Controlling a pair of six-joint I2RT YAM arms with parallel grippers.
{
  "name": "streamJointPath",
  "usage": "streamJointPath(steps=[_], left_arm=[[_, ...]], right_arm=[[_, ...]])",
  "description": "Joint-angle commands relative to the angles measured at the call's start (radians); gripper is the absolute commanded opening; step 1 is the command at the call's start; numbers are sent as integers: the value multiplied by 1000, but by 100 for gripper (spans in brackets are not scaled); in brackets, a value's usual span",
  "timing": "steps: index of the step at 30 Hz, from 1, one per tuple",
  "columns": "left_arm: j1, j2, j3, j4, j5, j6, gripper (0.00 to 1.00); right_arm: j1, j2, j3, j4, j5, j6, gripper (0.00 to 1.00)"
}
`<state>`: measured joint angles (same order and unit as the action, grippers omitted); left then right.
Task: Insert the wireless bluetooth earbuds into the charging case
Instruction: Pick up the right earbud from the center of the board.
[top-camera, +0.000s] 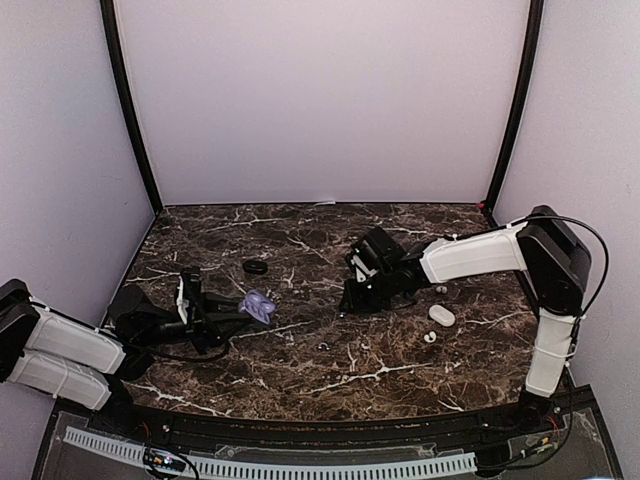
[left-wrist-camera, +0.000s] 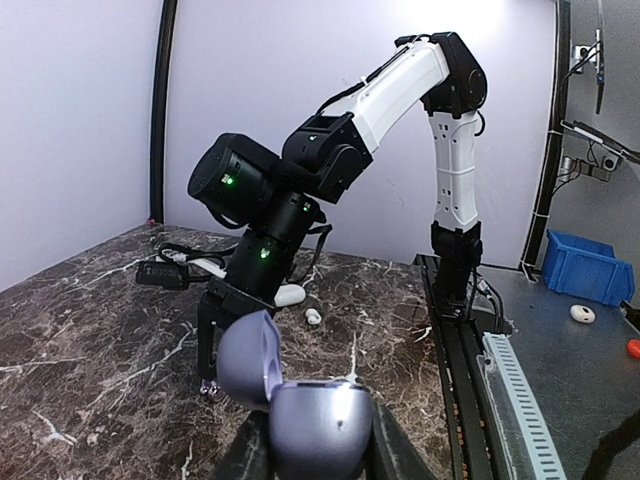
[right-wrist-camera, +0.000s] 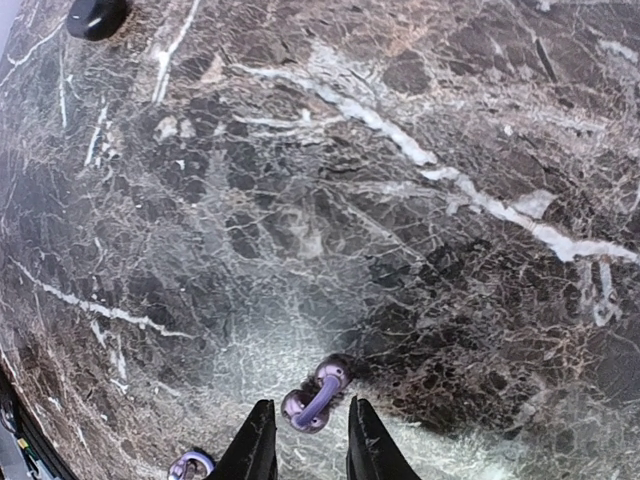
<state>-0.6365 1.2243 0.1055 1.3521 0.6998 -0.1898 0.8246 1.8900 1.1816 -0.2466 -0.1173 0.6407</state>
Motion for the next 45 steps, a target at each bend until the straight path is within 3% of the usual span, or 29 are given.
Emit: streamJointPath(steps=[1, 28, 41, 45], left_arm=[[-4, -14, -11, 30, 31, 8, 27], [-9, -27, -13, 19, 32, 16, 27], [-8, -22, -11, 17, 33, 14, 27], [-9, -22, -8, 12, 27, 16, 26]], right_arm=[[-5, 28, 29, 24, -12, 17, 24], [-6, 60, 43, 22, 0, 19, 16], [-6, 21, 28, 37, -4, 6, 0], [-5, -16, 11, 45, 14, -6, 0]])
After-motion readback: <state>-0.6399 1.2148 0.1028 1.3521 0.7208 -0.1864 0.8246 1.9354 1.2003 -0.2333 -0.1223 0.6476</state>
